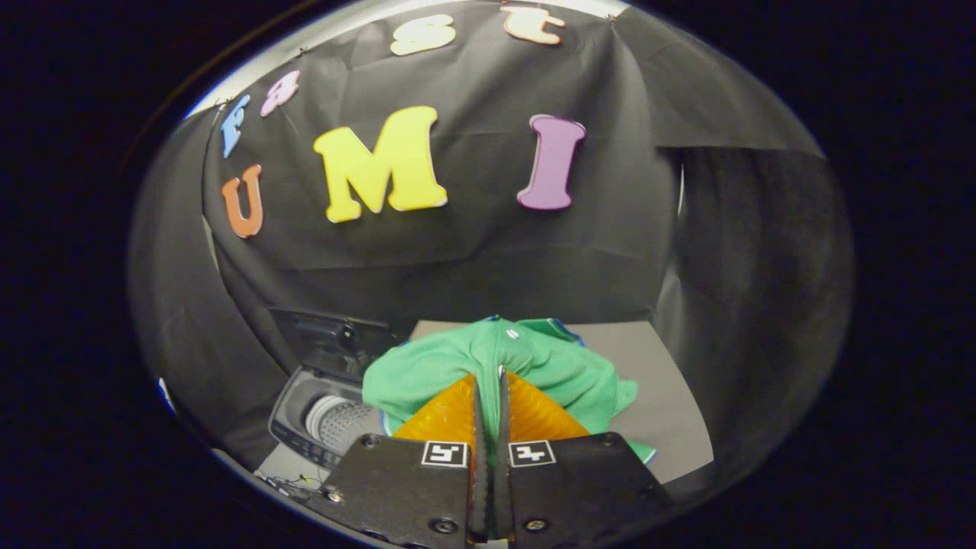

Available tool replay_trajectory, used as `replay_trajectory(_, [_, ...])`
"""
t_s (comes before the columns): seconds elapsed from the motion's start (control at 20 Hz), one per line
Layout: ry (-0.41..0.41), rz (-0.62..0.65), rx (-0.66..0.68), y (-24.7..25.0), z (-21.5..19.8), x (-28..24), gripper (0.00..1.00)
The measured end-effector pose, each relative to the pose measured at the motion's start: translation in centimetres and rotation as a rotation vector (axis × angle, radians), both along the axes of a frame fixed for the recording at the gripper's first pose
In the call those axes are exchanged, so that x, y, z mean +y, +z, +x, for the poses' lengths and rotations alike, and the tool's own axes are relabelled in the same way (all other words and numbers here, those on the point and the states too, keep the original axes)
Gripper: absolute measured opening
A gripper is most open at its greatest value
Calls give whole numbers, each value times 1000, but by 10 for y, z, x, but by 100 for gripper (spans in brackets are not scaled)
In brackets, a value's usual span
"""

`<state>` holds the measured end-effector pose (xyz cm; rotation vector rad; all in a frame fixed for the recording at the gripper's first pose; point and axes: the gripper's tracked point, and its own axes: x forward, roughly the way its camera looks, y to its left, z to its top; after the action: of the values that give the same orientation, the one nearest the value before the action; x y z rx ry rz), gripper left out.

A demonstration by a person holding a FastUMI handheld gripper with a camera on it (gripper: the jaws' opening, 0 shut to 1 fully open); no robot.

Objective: Put the clothes into the washing machine and then close the washing machine lid.

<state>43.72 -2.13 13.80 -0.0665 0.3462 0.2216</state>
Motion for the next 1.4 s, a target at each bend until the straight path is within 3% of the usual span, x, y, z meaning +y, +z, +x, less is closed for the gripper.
replay_trajectory(0.35, [194, 62, 1, 13, -21, 100, 7])
replay_trajectory(0.8, [395, 24, 35, -2, -17, 221, 7])
replay_trajectory(1.1, [484, 11, 67, -20, -16, 283, 7])
replay_trajectory(1.4, [515, 4, 121, -52, -10, 325, 7])
